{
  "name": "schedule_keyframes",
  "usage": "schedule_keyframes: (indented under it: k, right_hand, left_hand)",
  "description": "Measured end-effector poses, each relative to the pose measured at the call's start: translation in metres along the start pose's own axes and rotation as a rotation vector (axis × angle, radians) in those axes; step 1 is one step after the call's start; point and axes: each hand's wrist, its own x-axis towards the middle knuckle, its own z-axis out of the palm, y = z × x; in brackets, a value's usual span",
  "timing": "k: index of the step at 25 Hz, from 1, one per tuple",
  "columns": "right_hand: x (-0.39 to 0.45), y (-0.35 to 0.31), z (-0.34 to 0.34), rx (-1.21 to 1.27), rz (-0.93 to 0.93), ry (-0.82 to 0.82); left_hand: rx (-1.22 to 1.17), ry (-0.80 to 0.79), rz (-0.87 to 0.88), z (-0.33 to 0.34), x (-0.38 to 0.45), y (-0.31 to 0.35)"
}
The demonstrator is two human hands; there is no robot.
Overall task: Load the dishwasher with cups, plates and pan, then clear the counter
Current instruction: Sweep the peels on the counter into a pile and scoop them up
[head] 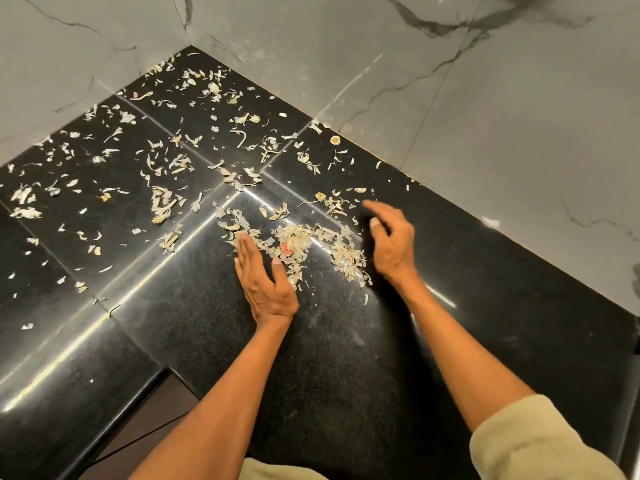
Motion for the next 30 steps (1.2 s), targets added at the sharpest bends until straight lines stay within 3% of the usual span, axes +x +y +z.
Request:
schedule_keyframes:
  k: [3, 6, 10, 18, 20, 23, 25, 30]
  right_hand:
    - [0.042, 0.025, -0.032, -0.059, 0.159, 0.123]
    - [0.071, 0.036, -0.037, -0.17, 0.191, -0.019]
    - [0.072, 0.013, 0.005, -0.202, 0.136, -0.108]
    - [-0.024, -0.047, 0.074, 0.089, -0.04, -0.37]
    - [-0.04, -0.049, 0.066, 0.197, -0.002, -0.289]
    - [-0.053, -0.03, 0.035, 0.128, 0.134, 0.111]
    - [-0.06, -0.012, 0.013, 0.006, 0.224, 0.292]
    - [-0.068, -0.043, 0.069, -0.093, 0.29, 0.194]
  left_hand:
    - [0.004, 0.003, -0.005, -0.001, 0.001, -0.001]
    - [-0.013, 0.005, -0.01, -0.001, -0.001, 0.001]
    - [-0.01, 0.013, -0.006, -0.001, 0.001, 0.002]
    - [-0.014, -0.002, -0.005, -0.003, -0.001, 0.004]
    - [-0.039, -0.004, 0.0, -0.005, -0.002, 0.004]
    - [-0.108, -0.016, -0.011, -0.009, -0.002, 0.003]
    - [-0.169, -0.037, 0.0, -0.011, -0.003, 0.002]
    - [-0.33, -0.141, -0.014, -0.026, -0.001, -0.005]
